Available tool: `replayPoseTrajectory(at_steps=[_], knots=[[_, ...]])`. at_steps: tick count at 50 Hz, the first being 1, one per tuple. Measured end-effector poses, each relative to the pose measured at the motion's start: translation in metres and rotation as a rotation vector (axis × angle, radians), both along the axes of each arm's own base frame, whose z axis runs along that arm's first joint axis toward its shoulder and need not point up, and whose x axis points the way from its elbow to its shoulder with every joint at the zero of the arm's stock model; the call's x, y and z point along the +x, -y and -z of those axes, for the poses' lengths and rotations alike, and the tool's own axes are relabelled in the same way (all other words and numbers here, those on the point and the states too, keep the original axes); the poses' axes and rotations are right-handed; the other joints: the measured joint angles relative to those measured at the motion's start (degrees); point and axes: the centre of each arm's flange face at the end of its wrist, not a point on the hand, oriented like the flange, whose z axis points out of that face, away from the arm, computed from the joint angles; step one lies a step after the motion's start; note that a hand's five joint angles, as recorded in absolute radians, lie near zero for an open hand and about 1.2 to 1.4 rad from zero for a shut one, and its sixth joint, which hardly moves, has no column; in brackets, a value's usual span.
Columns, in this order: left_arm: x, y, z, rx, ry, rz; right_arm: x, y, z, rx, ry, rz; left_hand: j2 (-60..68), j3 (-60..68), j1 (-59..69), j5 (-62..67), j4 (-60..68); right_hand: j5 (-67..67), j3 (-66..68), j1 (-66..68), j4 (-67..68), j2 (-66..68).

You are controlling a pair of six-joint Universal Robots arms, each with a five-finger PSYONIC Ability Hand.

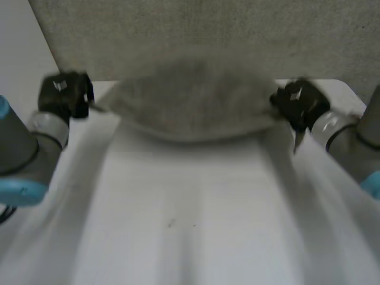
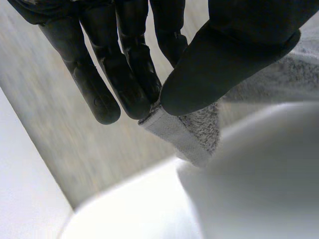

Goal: Fold the towel.

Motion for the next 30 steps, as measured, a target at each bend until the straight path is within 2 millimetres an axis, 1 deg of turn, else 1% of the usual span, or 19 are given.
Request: replayPoseTrajectory(at_steps=[2, 4, 5, 7, 10, 11, 13, 14, 15, 16, 18, 20, 22, 25, 26, 29, 30], knots=[[0.005, -0.005, 0.022, 0.047, 0.045, -0.004, 0.0, -0.006, 0.031, 0.092, -0.02, -0.019, 0.0, 0.0, 0.0, 0.0, 0.0, 0.01, 0.0, 0.0, 0.0, 0.0], [0.008, -0.008, 0.034, 0.073, 0.076, -0.008, 0.0, -0.01, 0.05, 0.152, -0.033, -0.028, 0.0, 0.0, 0.0, 0.0, 0.0, 0.01, 0.0, 0.0, 0.0, 0.0], [0.012, -0.011, 0.042, 0.092, 0.101, -0.013, -0.001, -0.013, 0.064, 0.191, -0.04, -0.032, 0.0, 0.01, 0.0, 0.0, 0.0, 0.01, 0.0, 0.0, 0.0, 0.0], [0.016, -0.014, 0.05, 0.109, 0.127, -0.021, -0.004, -0.017, 0.078, 0.239, -0.047, -0.03, 0.0, 0.02, 0.0, 0.0, 0.0, 0.01, 0.0, 0.0, -0.02, 0.0], [0.022, -0.016, 0.054, 0.12, 0.15, -0.035, -0.01, -0.019, 0.09, 0.286, -0.047, -0.014, 0.0, 0.02, 0.0, 0.0, 0.0, -0.58, -1.39, -0.09, -1.7, -1.08], [0.024, -0.016, 0.054, 0.12, 0.153, -0.039, -0.012, -0.02, 0.092, 0.295, -0.047, -0.008, 0.0, 0.02, 0.0, 0.0, 0.0, -0.58, -1.39, -0.09, -1.7, -1.08], [0.027, -0.016, 0.053, 0.118, 0.156, -0.048, -0.016, -0.021, 0.094, 0.31, -0.042, 0.009, 0.0, 0.02, 0.0, 0.0, 0.0, -3.86, -5.44, -2.73, -5.88, -5.47], [0.028, -0.016, 0.051, 0.116, 0.156, -0.052, -0.019, -0.021, 0.094, 0.315, -0.039, 0.018, 0.0, 0.02, 0.0, 0.0, 0.0, -8.52, -11.24, -7.08, -11.36, -10.63], [0.029, -0.016, 0.051, 0.114, 0.155, -0.055, -0.02, -0.021, 0.094, 0.319, -0.035, 0.024, 0.0, 0.02, 0.0, 0.0, 0.0, -10.23, -13.44, -8.76, -13.16, -12.6], [0.03, -0.016, 0.049, 0.112, 0.154, -0.059, -0.023, -0.021, 0.093, 0.325, -0.026, 0.037, 0.0, 0.02, 0.0, 0.0, 0.0, -16.24, -18.92, -13.7, -19.24, -18.08], [0.031, -0.016, 0.048, 0.11, 0.153, -0.061, -0.024, -0.021, 0.093, 0.329, -0.021, 0.044, 0.0, 0.02, 0.0, 0.0, 0.0, -17.25, -19.84, -14.48, -20.21, -19.54], [0.033, -0.016, 0.046, 0.107, 0.149, -0.067, -0.033, -0.021, 0.089, 0.35, 0.024, 0.089, 0.0, 0.02, 0.0, 0.0, 0.0, -26.74, -28.39, -21.41, -28.97, -27.69], [0.034, -0.016, 0.045, 0.107, 0.147, -0.068, -0.039, -0.02, 0.086, 0.366, 0.058, 0.119, 0.0, 0.02, 0.0, 0.0, 0.0, -29.47, -30.6, -23.1, -31.31, -29.49], [0.034, -0.018, 0.045, 0.109, 0.146, -0.068, -0.048, -0.019, 0.085, 0.397, 0.115, 0.167, 0.0, 0.02, 0.0, 0.0, 0.0, -28.79, -30.08, -22.72, -30.65, -29.27], [0.034, -0.019, 0.046, 0.112, 0.147, -0.067, -0.052, -0.019, 0.085, 0.409, 0.135, 0.185, 0.0, 0.02, 0.0, 0.0, 0.0, -26.11, -26.98, -20.65, -27.83, -26.73], [0.033, -0.022, 0.047, 0.122, 0.149, -0.062, -0.062, -0.018, 0.086, 0.442, 0.18, 0.234, 0.0, 0.02, 0.0, 0.0, 0.0, -15.97, -15.67, -10.56, -16.1, -15.03], [0.032, -0.023, 0.048, 0.124, 0.15, -0.06, -0.064, -0.018, 0.086, 0.447, 0.185, 0.242, 0.0, 0.02, 0.0, 0.0, 0.0, -9.61, -8.96, -5.07, -9.38, -8.13]])
